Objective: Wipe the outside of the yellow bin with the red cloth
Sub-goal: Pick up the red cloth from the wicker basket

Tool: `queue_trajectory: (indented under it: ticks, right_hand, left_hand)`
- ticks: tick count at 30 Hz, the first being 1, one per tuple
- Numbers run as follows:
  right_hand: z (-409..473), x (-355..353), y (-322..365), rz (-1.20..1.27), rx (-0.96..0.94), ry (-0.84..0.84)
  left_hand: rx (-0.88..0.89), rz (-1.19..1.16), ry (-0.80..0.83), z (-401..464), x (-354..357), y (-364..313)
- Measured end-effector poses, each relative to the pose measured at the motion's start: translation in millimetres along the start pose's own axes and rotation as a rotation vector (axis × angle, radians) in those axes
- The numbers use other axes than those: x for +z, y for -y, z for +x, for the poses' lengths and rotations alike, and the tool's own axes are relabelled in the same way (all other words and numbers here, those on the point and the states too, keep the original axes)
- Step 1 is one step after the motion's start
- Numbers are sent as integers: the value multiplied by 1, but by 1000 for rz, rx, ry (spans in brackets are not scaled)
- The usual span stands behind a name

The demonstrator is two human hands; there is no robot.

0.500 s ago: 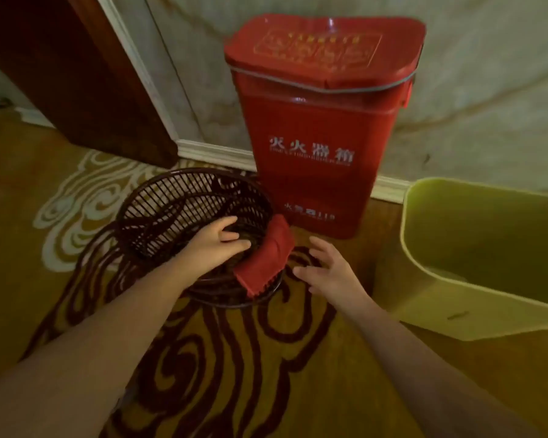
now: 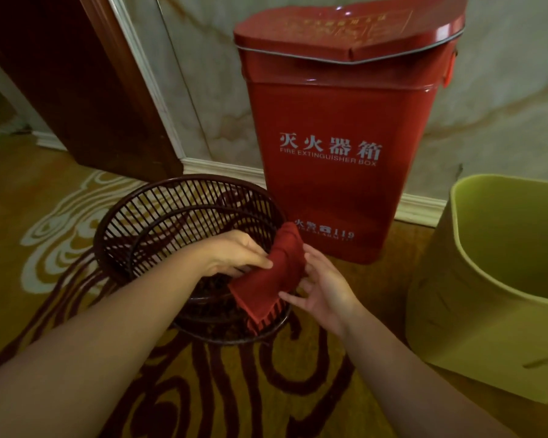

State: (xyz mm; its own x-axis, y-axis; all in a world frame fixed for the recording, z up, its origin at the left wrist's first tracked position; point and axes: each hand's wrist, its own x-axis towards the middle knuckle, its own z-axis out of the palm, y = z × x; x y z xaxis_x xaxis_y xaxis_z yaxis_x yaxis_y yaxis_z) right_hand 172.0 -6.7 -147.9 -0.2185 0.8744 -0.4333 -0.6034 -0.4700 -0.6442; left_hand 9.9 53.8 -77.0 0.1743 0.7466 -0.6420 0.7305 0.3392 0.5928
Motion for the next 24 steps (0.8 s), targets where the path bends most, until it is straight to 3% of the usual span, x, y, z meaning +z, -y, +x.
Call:
queue_trajectory:
  ticks: [11,15,17,20,22,24]
  right_hand:
    - [-35,-1,20,9,3,110]
    - [-71,-6,41,-16,-22,221]
    - [-94,-12,51,-304,-173,199]
    - [-127,-19,72,-908,-575,88]
    - [-145,-20,84,-1095,-703,159]
    - [-159,-19,90,-1238,-706,277]
  left_hand:
    - [111,-146,-250,-32,3,-2]
    - [272,-184,-185,-71,-6,-19]
    - [316,-138,-72,-90,-7,-26]
    - [355,29,42,-110,4,-38]
    - [383,126,97,-119,16,-48]
    - [406,147,170,-126,31,-58]
